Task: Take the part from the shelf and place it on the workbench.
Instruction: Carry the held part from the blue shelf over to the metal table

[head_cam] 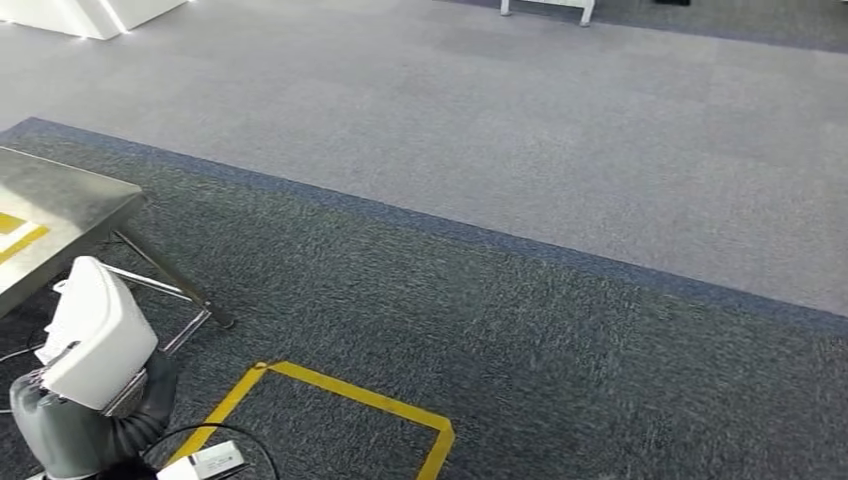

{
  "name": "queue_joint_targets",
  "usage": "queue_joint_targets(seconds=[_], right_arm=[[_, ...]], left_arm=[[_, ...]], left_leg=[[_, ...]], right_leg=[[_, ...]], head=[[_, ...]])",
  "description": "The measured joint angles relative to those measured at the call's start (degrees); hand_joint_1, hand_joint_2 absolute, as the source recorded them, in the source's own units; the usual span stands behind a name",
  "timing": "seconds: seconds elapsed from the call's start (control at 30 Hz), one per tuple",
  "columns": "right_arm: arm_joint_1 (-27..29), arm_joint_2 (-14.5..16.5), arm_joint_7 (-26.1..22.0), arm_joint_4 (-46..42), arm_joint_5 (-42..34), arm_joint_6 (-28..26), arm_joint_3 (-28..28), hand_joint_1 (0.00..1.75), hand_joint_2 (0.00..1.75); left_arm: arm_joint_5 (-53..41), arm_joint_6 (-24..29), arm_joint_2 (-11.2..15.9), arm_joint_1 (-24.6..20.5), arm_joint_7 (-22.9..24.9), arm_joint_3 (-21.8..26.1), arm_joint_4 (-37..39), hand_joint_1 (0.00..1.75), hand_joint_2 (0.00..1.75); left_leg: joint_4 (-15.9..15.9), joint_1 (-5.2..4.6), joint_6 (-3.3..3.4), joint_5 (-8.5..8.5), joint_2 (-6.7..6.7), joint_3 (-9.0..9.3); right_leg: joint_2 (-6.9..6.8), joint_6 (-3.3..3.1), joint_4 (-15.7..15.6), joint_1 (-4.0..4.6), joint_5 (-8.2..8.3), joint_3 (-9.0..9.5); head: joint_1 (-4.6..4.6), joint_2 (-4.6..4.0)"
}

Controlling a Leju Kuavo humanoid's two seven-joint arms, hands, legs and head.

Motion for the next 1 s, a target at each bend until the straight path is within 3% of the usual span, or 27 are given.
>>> queue_joint_targets(seconds=[0.03, 0.07, 0.1, 0.13, 0.17, 0.2, 0.27, 0.33, 0.4, 0.43, 0.5, 0.57, 0.6, 0.67, 0.73, 0.77, 0.83, 0.87, 0.93, 1.0], right_arm=[[-0.02, 0.02, -0.03, -0.01, 0.04, 0.00, 0.00, 0.00, 1.75], [0.07, 0.03, -0.05, -0.01, 0.11, 0.01, 0.00, 0.00, 1.75], [0.23, 0.04, -0.08, -0.01, 0.23, 0.01, 0.00, 0.00, 1.75], [0.38, 0.04, -0.10, -0.01, 0.38, 0.01, -0.01, 0.00, 1.75], [0.45, 0.04, -0.13, -0.01, 0.55, -0.01, -0.01, 0.00, 1.75], [0.42, 0.04, -0.15, -0.01, 0.69, -0.02, -0.01, 0.00, 1.75], [0.26, 0.05, -0.17, -0.01, 0.90, -0.10, 0.01, 0.00, 1.75], [0.11, 0.06, -0.10, -0.01, 1.11, -0.23, 0.02, 0.00, 1.75], [-0.01, 0.08, -0.01, -0.01, 1.42, -0.26, 0.02, 0.00, 1.75], [-0.07, 0.11, 0.01, -0.02, 1.58, -0.23, 0.01, 0.00, 1.75], [-0.16, 0.18, 0.01, -0.06, 1.83, -0.25, -0.01, 0.00, 1.75], [-0.18, 0.20, 0.03, -0.09, 1.93, -0.26, -0.02, 0.00, 1.75], [-0.18, 0.20, 0.05, -0.09, 1.96, -0.23, -0.03, 0.00, 1.75], [-0.27, 0.20, 0.09, -0.09, 1.98, -0.08, -0.02, 0.00, 1.75], [-0.49, 0.20, 0.09, -0.09, 1.99, 0.13, -0.01, 0.00, 1.75], [-0.63, 0.21, 0.09, -0.09, 1.99, 0.24, -0.01, 0.00, 1.75], [-0.81, 0.22, 0.09, -0.10, 2.00, 0.38, -0.01, 0.00, 1.75], [-0.88, 0.22, 0.09, -0.10, 2.01, 0.43, -0.02, 0.00, 1.75], [-1.10, 0.22, 0.13, -0.13, 2.08, 0.44, -0.02, 0.00, 1.75], [-1.34, 0.22, 0.22, -0.16, 2.15, 0.43, -0.03, 0.00, 1.75]], left_arm=[[-0.05, -0.01, -0.17, -0.07, -0.08, 0.04, -0.01, 1.75, 1.75], [-0.08, -0.02, -0.33, -0.14, -0.21, 0.07, -0.01, 1.75, 1.75], [-0.13, -0.04, -0.49, -0.13, -0.39, 0.12, -0.01, 1.75, 1.75], [-0.20, -0.04, -0.65, -0.08, -0.62, 0.19, -0.01, 1.75, 1.75], [-0.27, -0.04, -0.82, -0.04, -0.84, 0.26, -0.01, 1.75, 1.75], [-0.34, -0.04, -1.02, 0.01, -1.05, 0.34, -0.01, 1.75, 1.75], [-0.26, -0.04, -1.51, 0.02, -1.43, 0.56, -0.03, 1.75, 1.75], [0.13, -0.02, -2.03, 0.10, -2.02, 0.83, -0.12, 1.75, 1.75], [0.45, -0.01, -2.52, 0.35, -2.66, 1.24, -0.26, 1.75, 1.75], [0.53, 0.00, -2.73, 0.51, -2.87, 1.46, -0.34, 1.75, 1.75], [0.59, 0.01, -3.04, 0.60, -3.08, 1.80, -0.49, 1.75, 1.75], [0.64, 0.01, -3.26, 0.50, -3.12, 1.95, -0.55, 1.75, 1.75], [0.65, 0.01, -3.33, 0.47, -3.13, 2.02, -0.55, 1.75, 1.75], [0.63, 0.00, -3.38, 0.49, -3.15, 2.19, -0.55, 1.75, 1.75], [0.55, 0.00, -3.45, 0.49, -3.19, 2.34, -0.55, 1.75, 1.75], [0.51, -0.01, -3.50, 0.47, -3.21, 2.40, -0.56, 1.75, 1.75], [0.44, -0.01, -3.65, 0.39, -3.27, 2.47, -0.58, 1.75, 1.75], [0.42, -0.02, -3.72, 0.40, -3.29, 2.50, -0.61, 1.75, 1.75], [0.34, -0.02, -3.83, 0.58, -3.32, 2.62, -0.72, 1.75, 1.75], [0.15, 0.02, -4.01, 0.65, -3.32, 2.79, -0.86, 1.75, 1.75]], left_leg=[[-0.10, 0.11, 0.16, 0.05, -0.62, 0.07], [-0.09, 0.14, 0.29, 0.03, -1.34, 0.07], [-0.06, 0.15, 0.34, 0.00, -2.13, 0.09], [-0.03, 0.14, 0.35, -0.05, -2.96, 0.15], [0.03, 0.16, 0.31, -0.12, -3.82, 0.25], [0.13, 0.22, 0.18, -0.25, -4.64, 0.39], [0.64, 0.26, -0.33, -0.72, -6.07, 0.48], [1.17, 0.24, -0.89, -0.99, -7.26, 0.14], [1.23, 0.37, -1.40, -0.85, -8.42, -0.21], [1.44, 0.39, -1.68, -1.00, -8.24, -0.35], [4.20, 0.35, -2.28, -2.65, -5.87, -1.61], [10.76, 0.51, -2.84, -5.65, -2.92, -4.78], [14.04, 0.66, -3.02, -6.73, -2.32, -6.49], [16.13, 0.82, -3.10, -6.18, -1.87, -7.76], [10.98, 0.70, -2.63, -2.54, -0.88, -5.35], [7.43, 0.39, -2.22, -1.08, 0.54, -3.59], [2.49, -0.33, -1.43, 0.01, 2.80, -1.31], [1.75, -0.60, -1.21, -0.29, 3.11, -1.08], [1.03, -0.49, -0.84, -0.11, 1.79, -0.97], [0.14, -0.02, -0.30, 0.30, 0.38, -0.46]], right_leg=[[1.85, 0.09, 3.40, -0.10, -1.59, -1.75], [2.85, 0.16, 7.34, -0.13, -3.14, -3.90], [3.31, 0.26, 10.70, -0.16, -4.03, -5.92], [3.48, 0.33, 12.43, -0.17, -3.86, -7.29], [3.58, 0.40, 11.97, -0.18, -2.50, -7.66], [3.84, 0.44, 9.39, -0.23, -0.19, -6.97], [6.03, 0.51, 1.98, -0.55, 3.92, -4.18], [7.86, 0.21, -1.92, -0.76, 4.84, -2.22], [7.26, -0.47, -2.30, -0.71, 4.56, -1.68], [6.65, -0.77, -2.44, -0.72, 4.60, -1.56], [5.26, -1.42, -2.71, -0.81, 4.57, -1.22], [3.67, -1.91, -2.77, -0.61, 4.31, -0.93], [2.81, -2.07, -2.76, -0.52, 4.15, -0.81], [1.16, -2.19, -2.76, -0.40, 3.83, -0.50], [-0.20, -2.11, -2.79, -0.30, 3.50, -0.01], [-0.78, -1.97, -2.81, -0.21, 3.31, 0.26], [-1.93, -1.46, -2.87, 0.02, 3.00, 0.59], [-2.58, -1.14, -2.97, 0.11, 2.90, 0.71], [-3.58, -0.53, -3.19, 0.11, 2.66, 1.05], [-1.39, -0.08, -1.19, 0.02, 1.15, 0.31]], head=[[0.12, 0.00], [0.20, 0.00], [0.27, 0.00], [0.26, 0.00], [0.27, 0.00], [0.27, 0.00], [0.30, 0.00], [0.28, 0.00], [0.23, 0.00], [0.22, 0.00], [-0.09, 0.00], [-0.38, 0.00], [-0.37, 0.00], [-0.38, 0.00], [-0.39, 0.00], [-0.36, 0.00], [-0.39, 0.00], [-0.43, 0.00], [-0.46, 0.00], [-0.28, 0.00]])
